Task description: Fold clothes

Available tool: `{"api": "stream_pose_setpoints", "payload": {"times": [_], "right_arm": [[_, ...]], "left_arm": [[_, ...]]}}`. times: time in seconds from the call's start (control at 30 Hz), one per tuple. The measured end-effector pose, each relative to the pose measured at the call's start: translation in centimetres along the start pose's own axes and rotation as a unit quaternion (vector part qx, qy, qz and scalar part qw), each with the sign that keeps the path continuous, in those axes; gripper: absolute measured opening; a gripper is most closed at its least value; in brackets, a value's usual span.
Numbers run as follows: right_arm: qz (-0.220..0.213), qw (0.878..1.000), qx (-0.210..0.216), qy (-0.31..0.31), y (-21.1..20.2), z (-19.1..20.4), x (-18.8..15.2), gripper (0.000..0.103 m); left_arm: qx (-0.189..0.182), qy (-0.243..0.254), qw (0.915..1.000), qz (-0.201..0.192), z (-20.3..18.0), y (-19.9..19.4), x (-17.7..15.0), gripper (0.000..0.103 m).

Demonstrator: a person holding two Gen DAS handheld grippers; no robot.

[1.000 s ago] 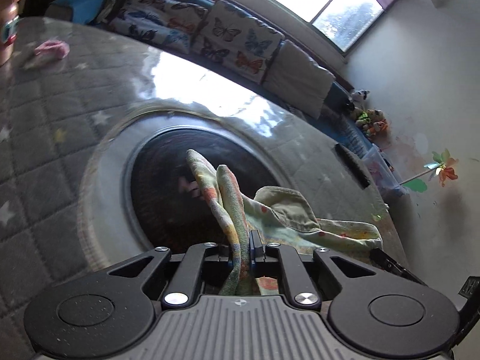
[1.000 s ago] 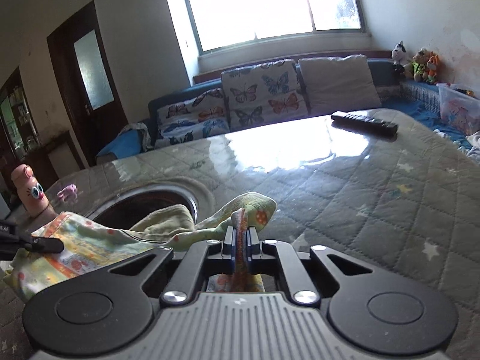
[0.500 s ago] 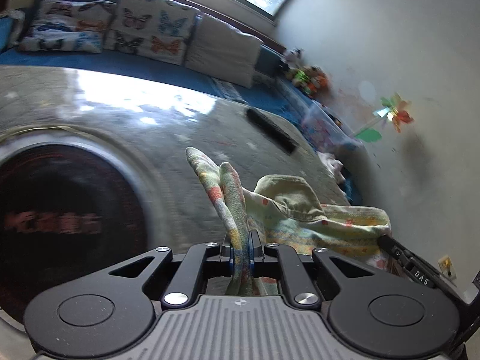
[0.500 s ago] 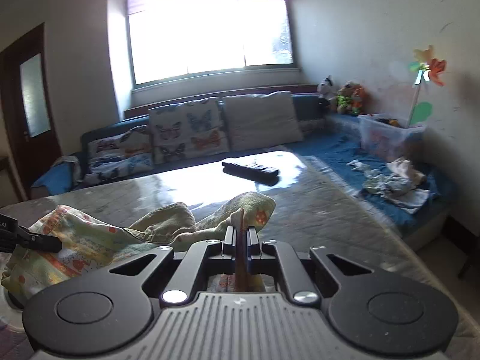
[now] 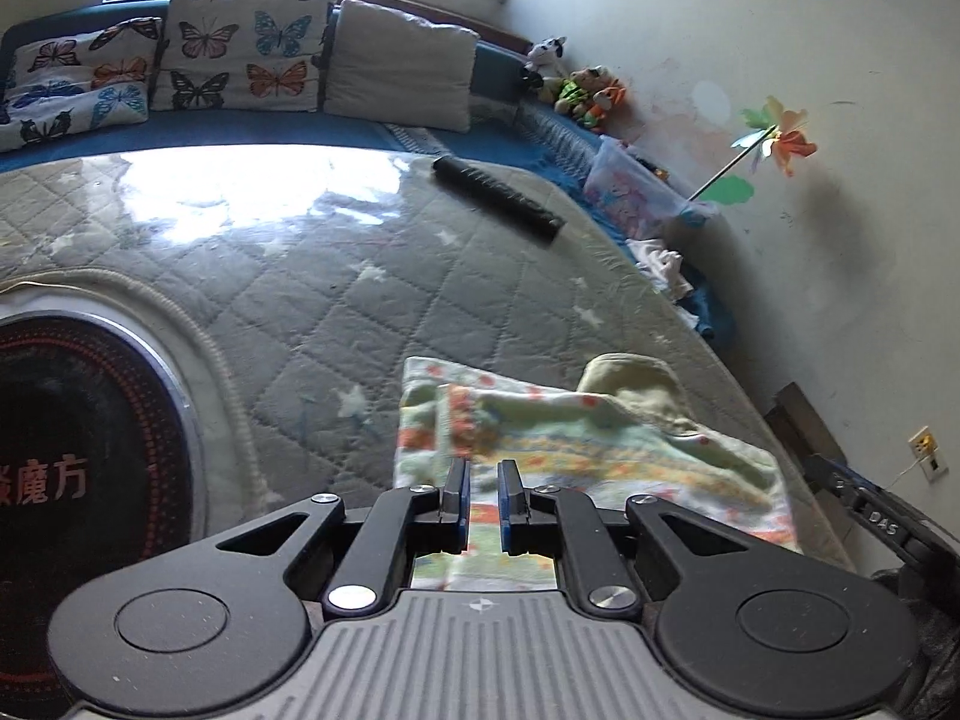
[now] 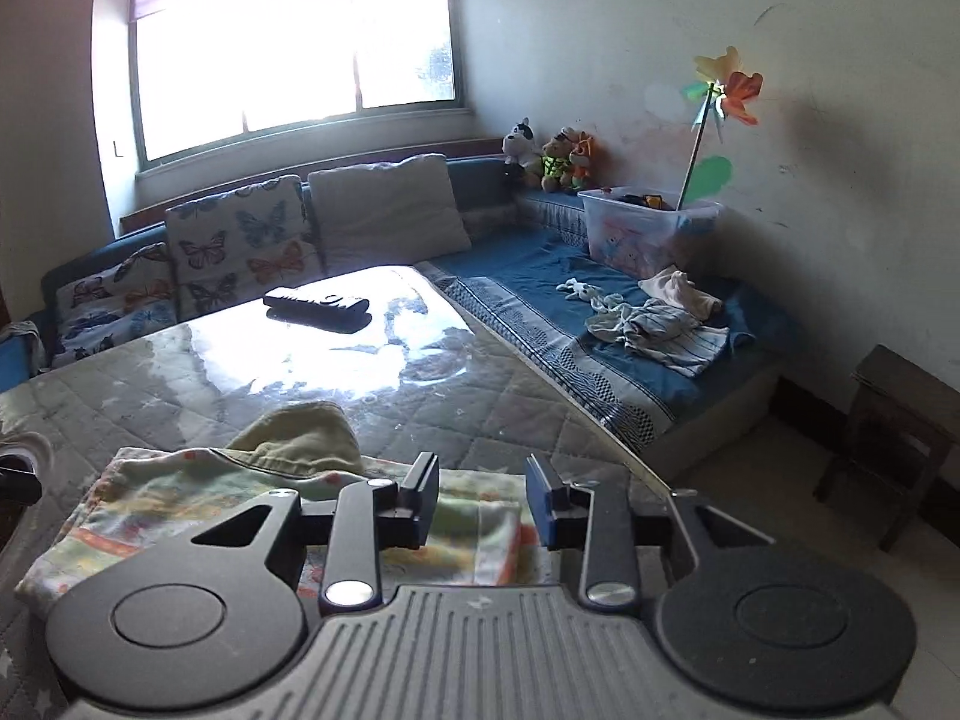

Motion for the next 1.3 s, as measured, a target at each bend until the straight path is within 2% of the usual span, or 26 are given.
{"api": "stream_pose_setpoints", "payload": {"times": [0.13, 0.4, 0.57, 0.7, 0.77, 0.93, 1.0, 1.3], "right_arm": [[0.016, 1.000, 0.022, -0.009, 1.0, 1.0, -0.2, 0.032], [0.058, 0.995, 0.069, -0.043, 4.5, 4.9, -0.2, 0.031], [0.072, 0.993, 0.063, -0.065, 6.5, 6.6, 0.6, 0.032], [0.068, 0.994, 0.054, -0.072, 7.2, 7.0, 1.0, 0.035], [0.064, 0.994, 0.057, -0.072, 6.8, 7.1, 1.0, 0.036], [0.050, 0.991, 0.075, -0.097, 4.2, 8.0, 0.0, 0.047], [0.045, 0.989, 0.081, -0.113, 3.2, 8.6, -0.9, 0.055], [0.046, 0.982, 0.080, -0.166, 0.3, 9.5, -5.7, 0.055]], "left_arm": [[0.008, 0.001, 0.9999, 0.007, 0.1, 0.5, -0.2, 0.011], [-0.005, 0.024, 0.9994, 0.024, -0.7, 1.3, -1.1, 0.012], [-0.004, 0.050, 0.9985, 0.022, -1.6, 1.4, -1.8, 0.016], [0.000, 0.067, 0.9976, 0.020, -2.4, 1.4, -2.4, 0.021], [-0.001, 0.079, 0.9967, 0.017, -2.8, 1.3, -2.7, 0.027], [0.010, 0.120, 0.9927, 0.008, -4.1, 1.3, -3.8, 0.028], [0.017, 0.133, 0.9909, 0.008, -4.4, 1.5, -4.2, 0.029], [0.044, 0.150, 0.9877, 0.008, -4.0, 2.2, -5.0, 0.031]]}}
Point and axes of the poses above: each gripper's, at about its wrist camera, not at the fingertips, and y roughly the way its jaws point, z to its left, x to its top, the point moved 2 cm from there along y, roughly the way its jaws point, and after that the axes turned 15 degrees about z, right-handed, at the moved point
